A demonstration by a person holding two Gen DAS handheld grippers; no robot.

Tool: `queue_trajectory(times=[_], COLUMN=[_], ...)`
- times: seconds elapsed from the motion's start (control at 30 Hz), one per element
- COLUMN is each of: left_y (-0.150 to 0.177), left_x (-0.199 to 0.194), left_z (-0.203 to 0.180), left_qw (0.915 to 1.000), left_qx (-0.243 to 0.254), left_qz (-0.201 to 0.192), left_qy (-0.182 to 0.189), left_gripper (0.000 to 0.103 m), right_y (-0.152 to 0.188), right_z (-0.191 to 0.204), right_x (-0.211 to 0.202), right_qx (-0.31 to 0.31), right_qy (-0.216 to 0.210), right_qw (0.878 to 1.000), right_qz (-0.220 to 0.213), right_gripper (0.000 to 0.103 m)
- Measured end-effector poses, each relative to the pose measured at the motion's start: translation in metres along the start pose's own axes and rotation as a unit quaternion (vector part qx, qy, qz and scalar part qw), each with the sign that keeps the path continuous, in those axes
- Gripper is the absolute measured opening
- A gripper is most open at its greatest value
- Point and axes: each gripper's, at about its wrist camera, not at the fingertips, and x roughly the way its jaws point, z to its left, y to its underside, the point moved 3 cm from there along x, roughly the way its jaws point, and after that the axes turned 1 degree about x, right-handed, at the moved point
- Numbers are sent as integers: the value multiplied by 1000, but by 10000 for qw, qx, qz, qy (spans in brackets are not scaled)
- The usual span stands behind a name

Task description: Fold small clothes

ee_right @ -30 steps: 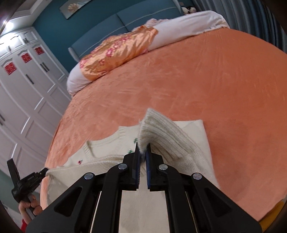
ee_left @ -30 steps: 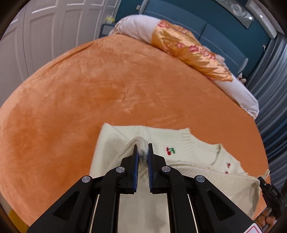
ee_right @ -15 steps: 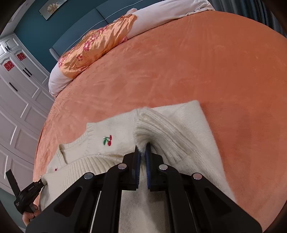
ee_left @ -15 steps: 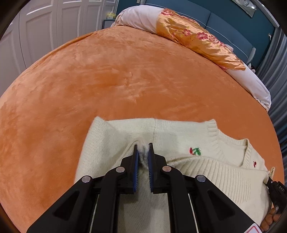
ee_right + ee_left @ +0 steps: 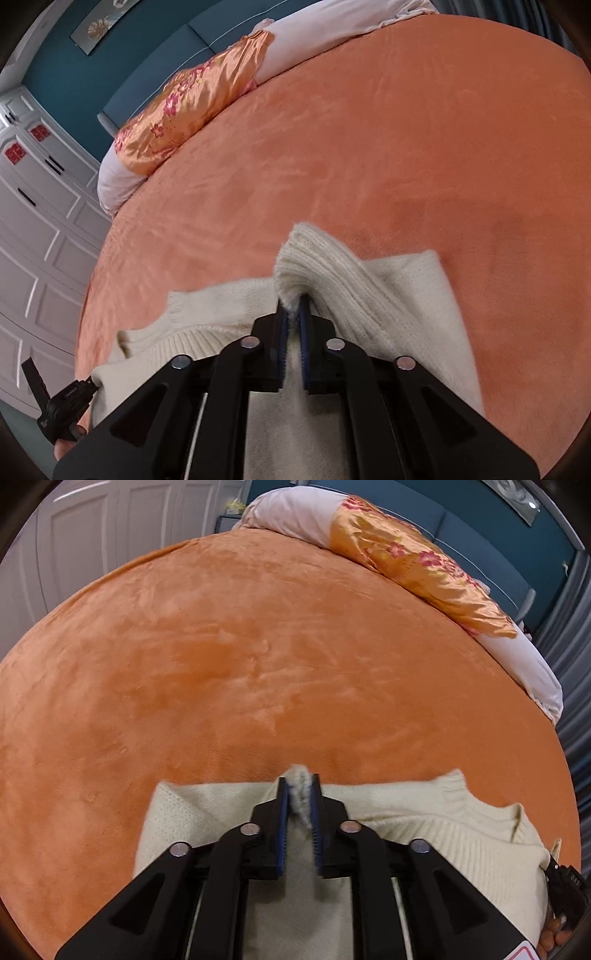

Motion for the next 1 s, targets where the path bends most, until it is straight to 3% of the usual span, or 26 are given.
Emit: queue_trajectory(times=[0.27, 0.3, 0.33, 0.47, 0.57, 0.7, 0.77, 0.87, 1.0], left_y=[0, -1, -1, 17, 49, 105, 129, 149, 153], left_x=[-11, -24, -43, -122, -158, -158, -145, -130, -128], left_z=[5, 6, 6, -6, -33, -70, -77, -64, -29], left_qw=[9994, 9992, 9994, 9972, 9942, 9889, 9876, 9872, 9898], left_qx=[-199, -223, -187, 201, 634, 1372, 1499, 1543, 1327], left_qz=[9, -18, -116, -635, -565, -103, 187, 397, 479], left_qy=[267, 322, 264, 325, 657, 565, 427, 34, -215], left_gripper=[17, 24, 40, 47, 48, 48, 48, 48, 49], right_y=[1, 1, 2, 25, 64, 142, 173, 191, 174], right_z=[-1, 0, 4, 41, 71, 123, 140, 138, 90], right_x=[-7, -14, -24, -99, -115, -112, -106, -101, -108], right_qx=[-37, -11, -37, -784, -1194, -1976, -2303, -2484, -2165], right_qy=[-184, -205, -244, -510, -836, -1259, -1241, -983, -333], right_qw=[9998, 9998, 9996, 9941, 9892, 9704, 9618, 9590, 9721], right_qz=[-75, -82, -116, -556, -158, 592, 812, 946, 845], right_gripper=[7, 9, 12, 19, 19, 18, 18, 15, 15])
